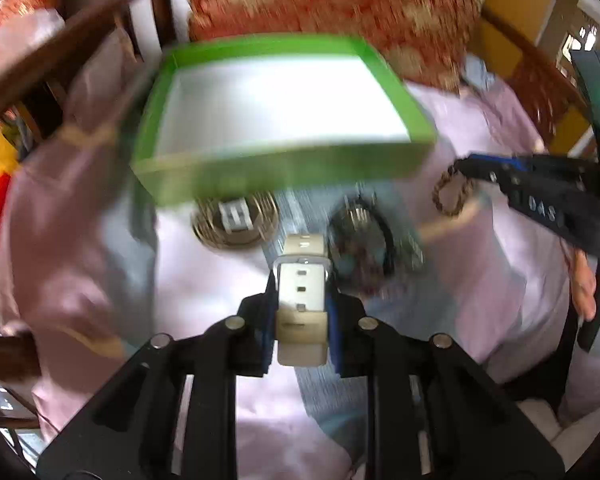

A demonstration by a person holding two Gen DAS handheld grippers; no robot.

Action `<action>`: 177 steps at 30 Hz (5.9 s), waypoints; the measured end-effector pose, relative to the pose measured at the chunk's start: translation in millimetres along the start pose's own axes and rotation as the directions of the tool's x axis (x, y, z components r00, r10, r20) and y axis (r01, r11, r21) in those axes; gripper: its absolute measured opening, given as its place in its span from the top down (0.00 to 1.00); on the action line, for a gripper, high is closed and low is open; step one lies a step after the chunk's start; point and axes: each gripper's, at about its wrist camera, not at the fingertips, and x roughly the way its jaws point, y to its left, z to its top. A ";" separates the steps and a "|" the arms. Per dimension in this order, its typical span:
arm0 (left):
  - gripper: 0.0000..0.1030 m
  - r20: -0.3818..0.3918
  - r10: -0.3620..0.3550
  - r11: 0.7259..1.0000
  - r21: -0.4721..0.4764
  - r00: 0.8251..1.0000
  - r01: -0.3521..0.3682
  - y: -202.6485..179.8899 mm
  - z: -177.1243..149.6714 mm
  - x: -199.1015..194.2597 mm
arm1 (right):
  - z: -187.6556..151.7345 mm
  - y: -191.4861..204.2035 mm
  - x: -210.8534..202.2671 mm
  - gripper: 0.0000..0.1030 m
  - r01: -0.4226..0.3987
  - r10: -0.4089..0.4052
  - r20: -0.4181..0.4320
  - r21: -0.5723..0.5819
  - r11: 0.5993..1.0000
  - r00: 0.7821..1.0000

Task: Organize jewelry
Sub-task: 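Carry the cream watch into the green box with the left gripper while the right drops the brown bracelet there, then grasp the black-strapped watch with the left gripper while the right gripper moves to the green crystal charm, then lift the black watch with the left gripper while the right gripper grasps the green crystal charm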

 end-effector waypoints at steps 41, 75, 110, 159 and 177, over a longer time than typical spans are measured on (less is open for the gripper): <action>0.73 -0.115 -0.104 0.994 -0.051 0.988 0.099 -21.9 16.4 88.0 | -28.8 11.6 31.3 0.53 -0.122 0.118 -0.117 -0.031 0.992 0.986; 0.89 -0.093 -0.018 0.993 -0.121 0.995 0.007 17.4 3.7 64.7 | -36.1 5.0 57.9 0.67 -0.087 0.083 -0.168 -0.020 0.996 0.982; 0.91 -0.131 -0.053 0.995 -0.089 0.990 0.041 3.2 3.4 81.5 | -36.9 23.9 72.7 0.75 -0.094 0.081 -0.156 -0.079 0.992 0.984; 0.93 0.023 -0.058 0.991 -0.123 0.998 0.061 21.9 12.3 30.1 | -25.5 18.7 25.8 0.82 -0.122 0.119 -0.049 -0.053 0.991 0.992; 0.93 0.093 -0.058 0.985 -0.159 0.994 0.072 30.0 14.5 -3.4 | -23.9 12.1 26.3 0.82 -0.147 0.146 -0.053 -0.006 0.989 0.988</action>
